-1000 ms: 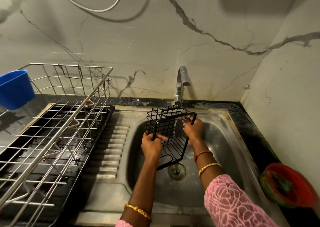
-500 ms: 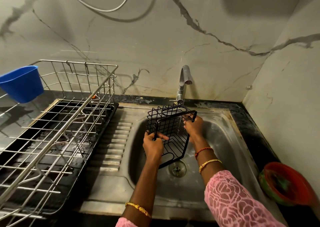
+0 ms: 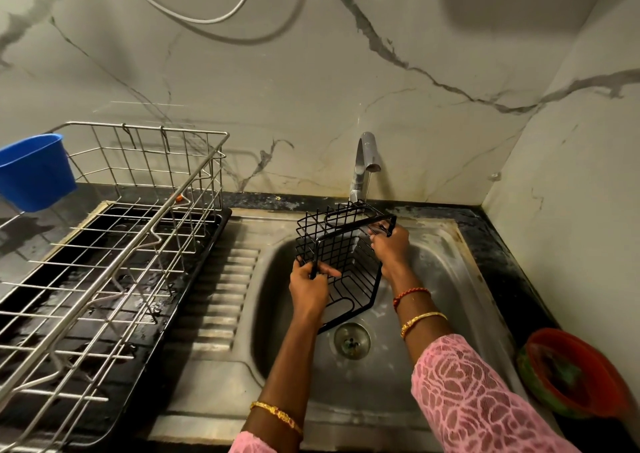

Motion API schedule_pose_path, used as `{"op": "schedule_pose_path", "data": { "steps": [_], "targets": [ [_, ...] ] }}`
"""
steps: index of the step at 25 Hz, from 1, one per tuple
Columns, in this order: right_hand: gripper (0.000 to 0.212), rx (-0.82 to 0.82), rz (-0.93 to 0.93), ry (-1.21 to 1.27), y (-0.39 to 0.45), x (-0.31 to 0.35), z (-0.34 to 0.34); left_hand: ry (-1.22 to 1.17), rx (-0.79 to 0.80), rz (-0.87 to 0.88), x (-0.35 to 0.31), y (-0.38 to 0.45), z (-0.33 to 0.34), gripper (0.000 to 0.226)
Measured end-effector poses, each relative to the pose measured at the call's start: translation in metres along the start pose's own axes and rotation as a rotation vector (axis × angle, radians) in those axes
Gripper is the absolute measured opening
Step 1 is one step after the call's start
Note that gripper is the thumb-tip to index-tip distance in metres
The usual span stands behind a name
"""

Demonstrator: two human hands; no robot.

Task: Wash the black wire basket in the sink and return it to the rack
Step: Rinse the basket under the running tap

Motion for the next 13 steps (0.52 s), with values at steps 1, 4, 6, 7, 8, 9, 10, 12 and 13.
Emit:
{"op": "schedule_pose_path", "data": {
  "steps": [1,4,6,7,8,9,10,12,13],
  "targets": [
    [0.033,0.003,0.002,-0.001,0.003,-0.001,0.000,-0.004,0.006,-0.002,-0.001,0.000,0.001,0.045],
    [0.035,0.010,0.005,0.016,0.011,-0.004,0.005,0.000,0.016,-0.012,-0.002,0.002,0.004,0.043],
    [0.035,0.008,0.012,0.014,0.015,-0.006,0.007,0.004,0.022,-0.014,-0.003,0.004,0.005,0.040],
    [0.034,0.008,0.014,0.012,0.018,-0.008,0.007,0.012,0.025,-0.005,-0.004,0.005,0.006,0.039],
    [0.032,0.009,0.017,0.012,0.021,-0.010,0.008,0.018,0.029,0.002,-0.004,0.006,0.006,0.039],
    [0.031,0.010,0.020,0.013,0.023,-0.011,0.009,0.017,0.029,0.006,-0.004,0.007,0.007,0.040],
    [0.030,0.015,0.018,0.012,0.025,-0.011,0.010,0.008,0.028,0.003,-0.003,0.007,0.007,0.041],
    [0.029,0.017,0.025,0.000,0.030,-0.013,0.012,-0.007,0.034,-0.014,0.001,0.010,0.007,0.041],
    [0.029,0.018,0.035,-0.008,0.032,-0.015,0.013,-0.008,0.031,-0.035,0.005,0.012,0.007,0.041]
  ]
}}
Point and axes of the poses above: each hand's wrist, its own y-axis towards the middle knuckle, its own z-axis out of the palm, x = y × z, the point moved 9 cm from there along y, towards the middle knuckle, and after that the axes turned 1 degree about -x, right-handed, at the moved point
